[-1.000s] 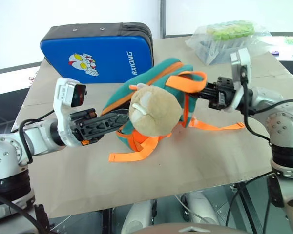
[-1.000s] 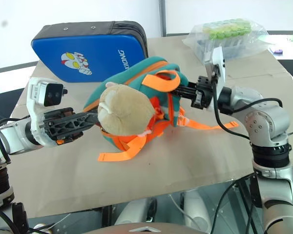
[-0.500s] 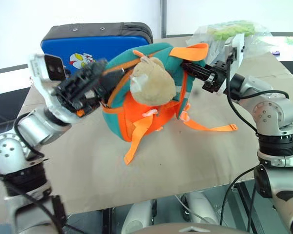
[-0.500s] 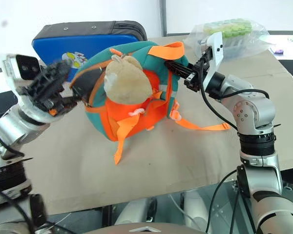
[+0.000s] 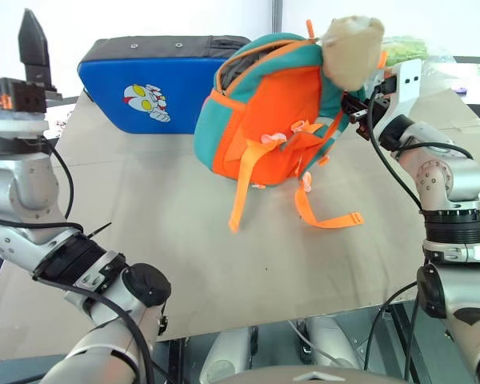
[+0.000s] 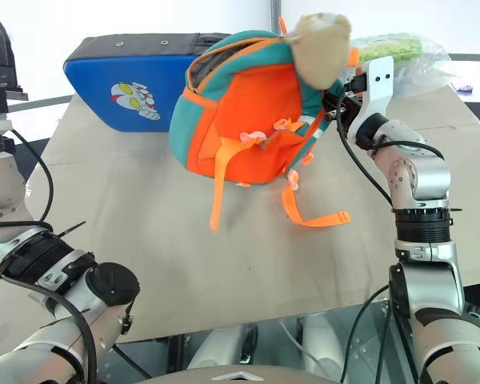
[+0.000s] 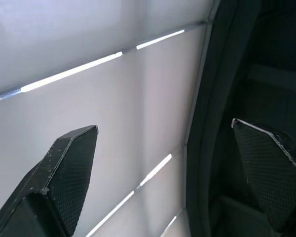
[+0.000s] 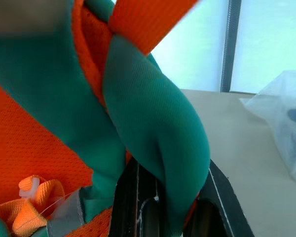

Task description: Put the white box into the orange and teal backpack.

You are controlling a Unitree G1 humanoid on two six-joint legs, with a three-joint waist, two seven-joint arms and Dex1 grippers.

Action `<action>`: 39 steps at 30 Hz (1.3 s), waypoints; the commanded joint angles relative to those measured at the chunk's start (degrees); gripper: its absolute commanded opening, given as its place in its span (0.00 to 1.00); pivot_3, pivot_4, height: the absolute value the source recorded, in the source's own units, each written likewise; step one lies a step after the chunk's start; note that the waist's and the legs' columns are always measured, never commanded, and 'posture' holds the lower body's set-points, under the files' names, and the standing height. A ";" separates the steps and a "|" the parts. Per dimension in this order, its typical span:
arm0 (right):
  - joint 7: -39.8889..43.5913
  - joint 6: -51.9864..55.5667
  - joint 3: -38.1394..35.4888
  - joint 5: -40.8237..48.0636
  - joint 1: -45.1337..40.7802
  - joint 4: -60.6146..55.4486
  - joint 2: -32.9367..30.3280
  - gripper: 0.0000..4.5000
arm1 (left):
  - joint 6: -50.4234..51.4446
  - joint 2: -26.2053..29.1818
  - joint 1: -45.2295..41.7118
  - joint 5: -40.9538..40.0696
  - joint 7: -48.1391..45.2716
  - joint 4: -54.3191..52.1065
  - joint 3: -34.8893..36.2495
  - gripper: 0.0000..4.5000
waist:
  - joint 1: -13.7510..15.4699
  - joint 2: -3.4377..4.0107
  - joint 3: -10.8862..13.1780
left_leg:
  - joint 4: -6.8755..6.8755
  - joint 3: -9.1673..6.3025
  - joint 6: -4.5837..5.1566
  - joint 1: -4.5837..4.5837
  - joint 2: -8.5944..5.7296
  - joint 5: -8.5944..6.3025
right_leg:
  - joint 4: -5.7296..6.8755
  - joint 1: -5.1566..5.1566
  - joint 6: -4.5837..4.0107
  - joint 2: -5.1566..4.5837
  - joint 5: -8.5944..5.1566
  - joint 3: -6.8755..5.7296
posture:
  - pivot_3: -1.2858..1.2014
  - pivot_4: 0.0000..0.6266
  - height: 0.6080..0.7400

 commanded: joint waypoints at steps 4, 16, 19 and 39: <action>3.66 1.38 -1.18 5.26 -0.06 -9.91 1.78 0.00 | 8.92 10.35 12.13 7.02 -10.75 -11.69 -18.91 0.99 | -0.14 -0.01 -0.01 | -0.06 -0.05 0.00 -0.02 -0.02 0.00 | 0.01 -0.04 0.00 0.12 0.00 -0.02 | 0.52 0.24 1.00; 4.14 10.84 -1.98 18.52 0.09 -25.44 4.33 0.00 | 7.28 19.64 18.31 1.84 -21.61 -17.83 -28.10 0.99 | -0.02 0.02 0.01 | -0.12 -0.07 -0.01 0.00 0.03 0.00 | -0.03 -0.03 -0.01 0.04 -0.01 -0.03 | 0.52 0.24 1.00; 3.76 11.24 -1.07 19.12 0.52 -26.46 5.00 0.00 | 9.15 23.40 22.78 -1.79 -24.38 -18.00 -27.43 0.99 | -0.55 0.04 0.04 | -0.15 -0.04 -0.01 0.01 0.07 0.00 | -0.03 -0.08 -0.01 0.05 -0.01 0.03 | 0.52 0.24 1.00; 2.84 12.11 1.06 18.08 0.83 -26.44 7.00 0.00 | 4.77 29.36 33.47 -1.79 -33.65 -26.63 -37.92 0.99 | -1.25 0.16 0.11 | -0.23 -0.02 0.00 0.04 0.09 0.00 | -0.05 -0.08 -0.02 0.08 -0.02 0.03 | 0.52 0.24 1.00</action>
